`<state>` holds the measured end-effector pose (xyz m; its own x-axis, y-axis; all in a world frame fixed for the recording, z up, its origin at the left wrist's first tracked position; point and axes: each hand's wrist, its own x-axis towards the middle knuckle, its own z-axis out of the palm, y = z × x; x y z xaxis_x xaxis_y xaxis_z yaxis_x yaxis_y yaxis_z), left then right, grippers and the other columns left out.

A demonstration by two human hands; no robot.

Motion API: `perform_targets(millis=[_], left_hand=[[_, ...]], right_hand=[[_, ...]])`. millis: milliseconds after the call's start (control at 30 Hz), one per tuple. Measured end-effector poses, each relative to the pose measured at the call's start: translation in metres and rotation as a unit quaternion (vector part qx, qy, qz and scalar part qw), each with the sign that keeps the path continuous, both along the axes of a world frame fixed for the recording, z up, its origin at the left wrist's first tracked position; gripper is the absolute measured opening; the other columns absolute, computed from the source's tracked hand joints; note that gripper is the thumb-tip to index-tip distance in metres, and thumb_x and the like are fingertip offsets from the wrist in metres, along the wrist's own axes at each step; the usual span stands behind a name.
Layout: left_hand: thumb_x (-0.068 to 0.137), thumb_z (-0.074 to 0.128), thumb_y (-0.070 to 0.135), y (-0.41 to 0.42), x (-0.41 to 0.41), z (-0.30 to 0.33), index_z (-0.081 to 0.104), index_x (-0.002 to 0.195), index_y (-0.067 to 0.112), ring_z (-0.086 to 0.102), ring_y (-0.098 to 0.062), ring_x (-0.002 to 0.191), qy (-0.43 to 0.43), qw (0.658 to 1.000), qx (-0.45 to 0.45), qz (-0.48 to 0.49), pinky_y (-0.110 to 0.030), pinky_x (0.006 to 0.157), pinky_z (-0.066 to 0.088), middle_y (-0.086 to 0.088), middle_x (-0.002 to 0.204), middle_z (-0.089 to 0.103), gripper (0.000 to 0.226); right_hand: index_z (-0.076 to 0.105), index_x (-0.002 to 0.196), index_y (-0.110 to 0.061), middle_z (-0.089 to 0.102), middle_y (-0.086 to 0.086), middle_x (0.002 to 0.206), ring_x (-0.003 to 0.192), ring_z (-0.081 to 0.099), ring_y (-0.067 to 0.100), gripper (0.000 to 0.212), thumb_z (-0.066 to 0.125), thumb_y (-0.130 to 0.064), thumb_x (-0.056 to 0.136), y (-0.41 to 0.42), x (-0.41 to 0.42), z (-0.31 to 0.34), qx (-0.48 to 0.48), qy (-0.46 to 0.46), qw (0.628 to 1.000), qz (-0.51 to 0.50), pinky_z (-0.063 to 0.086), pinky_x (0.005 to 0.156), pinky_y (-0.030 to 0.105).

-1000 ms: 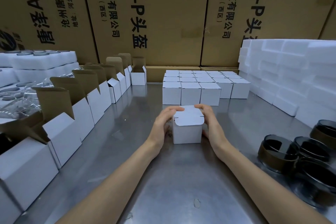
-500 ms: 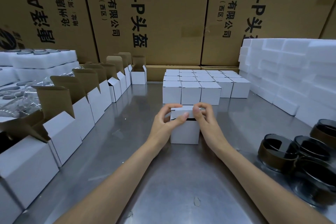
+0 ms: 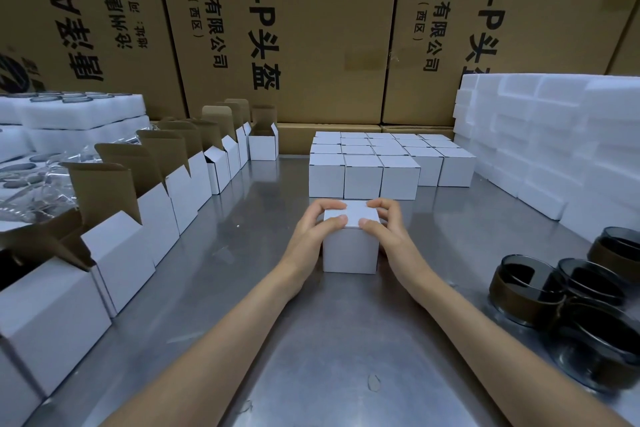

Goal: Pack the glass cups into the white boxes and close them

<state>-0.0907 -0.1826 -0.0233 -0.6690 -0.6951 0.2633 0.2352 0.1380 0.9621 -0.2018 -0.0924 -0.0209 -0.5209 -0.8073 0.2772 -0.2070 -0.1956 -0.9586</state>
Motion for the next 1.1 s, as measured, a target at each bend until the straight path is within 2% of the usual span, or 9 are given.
perform_targets(millis=[67,133,267,400,500,633,800,933,1100], left_hand=[[0.074,0.058,0.031,0.001,-0.001,0.001,0.063,0.096,0.025,0.051,-0.026,0.122,-0.018,1.0,-0.014,-0.002,-0.037,0.104,0.039,-0.006,0.124,0.056,0.023],[0.084,0.056,0.025,0.002,-0.001,0.002,0.064,0.1,0.024,0.045,-0.016,0.126,-0.03,0.998,-0.048,0.005,-0.016,0.099,0.037,-0.006,0.126,0.052,0.017],[0.102,0.041,0.022,0.006,-0.001,-0.003,0.06,0.112,0.026,0.025,0.016,0.126,-0.056,0.99,-0.124,0.028,0.009,0.085,0.021,0.007,0.134,0.04,0.022],[0.088,0.027,0.057,0.009,-0.003,-0.002,0.043,0.132,0.035,0.028,0.004,0.132,-0.059,0.992,-0.1,0.047,-0.016,0.11,0.021,0.007,0.14,0.028,0.052],[0.083,0.02,0.063,0.006,-0.004,-0.001,0.032,0.145,0.027,0.027,-0.009,0.139,-0.055,0.995,-0.046,0.072,-0.033,0.117,0.02,0.006,0.147,0.028,0.073],[0.075,0.019,0.072,0.001,-0.006,-0.005,0.029,0.148,0.028,0.028,-0.015,0.141,-0.066,0.994,-0.027,0.084,-0.043,0.119,0.018,0.007,0.152,0.026,0.086],[0.097,0.02,0.057,-0.012,-0.008,-0.008,0.032,0.146,0.028,0.041,-0.013,0.128,-0.046,0.992,0.029,0.112,-0.034,0.111,0.028,0.007,0.148,0.03,0.058],[0.101,0.024,0.051,-0.024,-0.011,-0.009,0.034,0.143,0.029,0.031,-0.012,0.138,-0.055,0.99,0.018,0.132,-0.042,0.118,0.021,0.011,0.146,0.028,0.049],[0.101,0.034,0.044,-0.052,-0.024,-0.008,0.025,0.15,0.025,0.025,-0.009,0.141,-0.07,0.986,-0.006,0.152,-0.024,0.106,0.02,0.01,0.155,0.022,0.052]], right_hand=[[0.047,0.102,-0.034,0.046,0.002,0.125,0.125,0.04,0.019,0.027,0.052,-0.036,0.075,-0.002,0.003,0.0,0.013,0.022,1.0,-0.01,0.036,0.103,0.03],[0.05,0.101,-0.037,0.045,-0.001,0.123,0.127,0.036,0.017,0.015,0.052,-0.026,0.091,-0.003,0.005,-0.004,0.015,0.067,0.997,-0.037,0.03,0.11,0.037],[0.056,0.101,-0.038,0.037,-0.013,0.129,0.122,0.03,0.005,0.016,0.046,-0.026,0.098,0.002,0.007,-0.011,-0.002,0.234,0.959,-0.159,0.035,0.091,0.03],[0.067,0.099,-0.025,0.057,-0.005,0.119,0.114,0.042,0.015,0.029,0.048,-0.044,0.088,0.007,0.01,-0.01,-0.035,0.468,0.851,-0.235,0.044,0.081,0.03],[0.068,0.095,-0.023,0.064,-0.004,0.106,0.106,0.055,0.024,0.041,0.051,-0.057,0.081,0.003,0.012,-0.008,-0.014,0.528,0.801,-0.281,0.046,0.082,0.037],[0.067,0.097,-0.025,0.058,0.001,0.122,0.116,0.048,0.029,0.045,0.061,-0.064,0.076,0.0,-0.005,-0.01,0.056,0.5,0.796,-0.337,0.044,0.087,0.045],[0.06,0.109,-0.024,0.041,0.007,0.138,0.123,0.033,0.032,0.042,0.066,-0.052,0.079,0.002,-0.04,-0.013,0.13,0.416,0.812,-0.388,0.044,0.087,0.047],[0.054,0.119,-0.021,0.031,0.011,0.145,0.123,0.033,0.037,0.04,0.065,-0.043,0.086,-0.002,-0.068,-0.012,0.168,0.313,0.821,-0.446,0.043,0.084,0.047],[0.049,0.125,-0.021,0.025,0.016,0.148,0.123,0.033,0.041,0.04,0.061,-0.037,0.09,-0.014,-0.101,-0.01,0.171,0.225,0.819,-0.5,0.042,0.084,0.05]])
